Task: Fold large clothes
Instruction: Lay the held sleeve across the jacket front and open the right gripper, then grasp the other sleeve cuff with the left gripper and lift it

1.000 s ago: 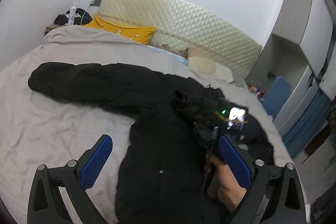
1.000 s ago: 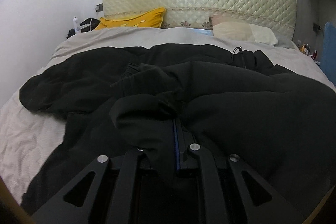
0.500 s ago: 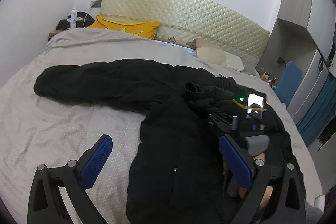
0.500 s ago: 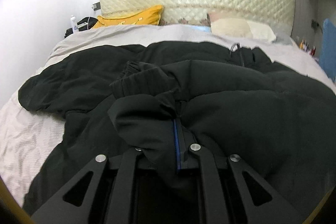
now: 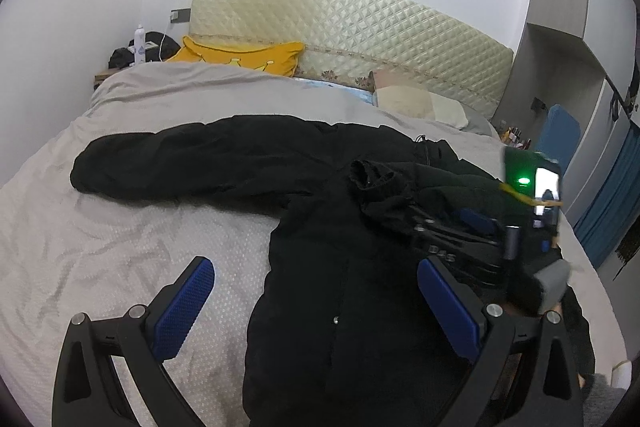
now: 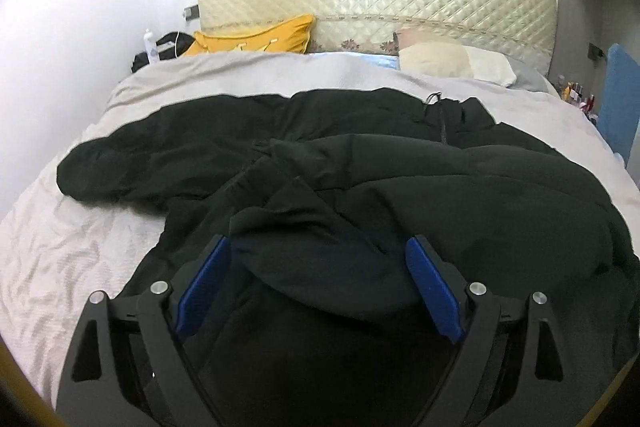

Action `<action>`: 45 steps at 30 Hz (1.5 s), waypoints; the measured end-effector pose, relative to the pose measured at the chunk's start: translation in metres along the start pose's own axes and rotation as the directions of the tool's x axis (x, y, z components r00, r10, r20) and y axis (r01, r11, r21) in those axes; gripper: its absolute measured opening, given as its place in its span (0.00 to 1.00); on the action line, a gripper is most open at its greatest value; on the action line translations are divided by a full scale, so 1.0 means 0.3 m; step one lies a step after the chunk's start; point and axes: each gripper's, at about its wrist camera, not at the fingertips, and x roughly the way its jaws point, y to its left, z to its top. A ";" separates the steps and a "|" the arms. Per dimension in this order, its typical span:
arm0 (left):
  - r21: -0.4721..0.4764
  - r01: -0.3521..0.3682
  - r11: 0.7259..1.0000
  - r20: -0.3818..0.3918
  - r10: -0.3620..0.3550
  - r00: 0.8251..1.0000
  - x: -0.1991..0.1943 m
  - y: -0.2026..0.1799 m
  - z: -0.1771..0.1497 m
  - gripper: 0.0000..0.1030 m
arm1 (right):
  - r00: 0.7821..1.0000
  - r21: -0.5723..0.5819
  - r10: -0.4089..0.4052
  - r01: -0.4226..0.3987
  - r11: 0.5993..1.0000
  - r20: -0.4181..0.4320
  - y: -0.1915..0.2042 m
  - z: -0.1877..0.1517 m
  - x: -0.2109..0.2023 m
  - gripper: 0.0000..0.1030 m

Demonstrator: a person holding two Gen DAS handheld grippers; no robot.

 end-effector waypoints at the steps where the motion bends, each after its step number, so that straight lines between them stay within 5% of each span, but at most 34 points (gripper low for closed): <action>1: 0.005 -0.001 1.000 0.003 0.001 1.000 -0.004 -0.006 0.000 1.00 | 1.000 0.003 -0.001 0.001 1.000 0.010 -0.013 -0.001 -0.025 0.87; 8: 0.022 0.021 1.000 0.014 -0.022 1.000 -0.027 -0.060 -0.005 1.00 | 0.997 0.028 -0.017 0.015 1.000 0.069 -0.101 -0.010 -0.213 0.87; 12: 0.046 0.002 0.999 0.017 -0.003 1.000 -0.022 -0.108 -0.024 1.00 | 0.991 0.046 -0.059 0.053 0.998 0.124 -0.153 -0.043 -0.348 1.00; 27: 0.112 0.043 0.993 0.058 -0.050 0.997 -0.059 -0.223 -0.062 1.00 | 0.971 0.108 -0.109 0.087 0.990 0.211 -0.323 -0.142 -0.786 1.00; 38: 0.115 0.079 0.990 0.060 -0.086 0.995 -0.061 -0.242 -0.081 1.00 | 0.971 0.088 -0.064 0.045 0.995 0.229 -0.316 -0.243 -0.976 1.00; 45: 0.097 0.010 0.995 0.135 -0.023 0.991 -0.072 -0.231 -0.061 1.00 | 0.961 0.110 -0.097 0.071 0.991 0.260 -0.314 -0.352 -0.967 1.00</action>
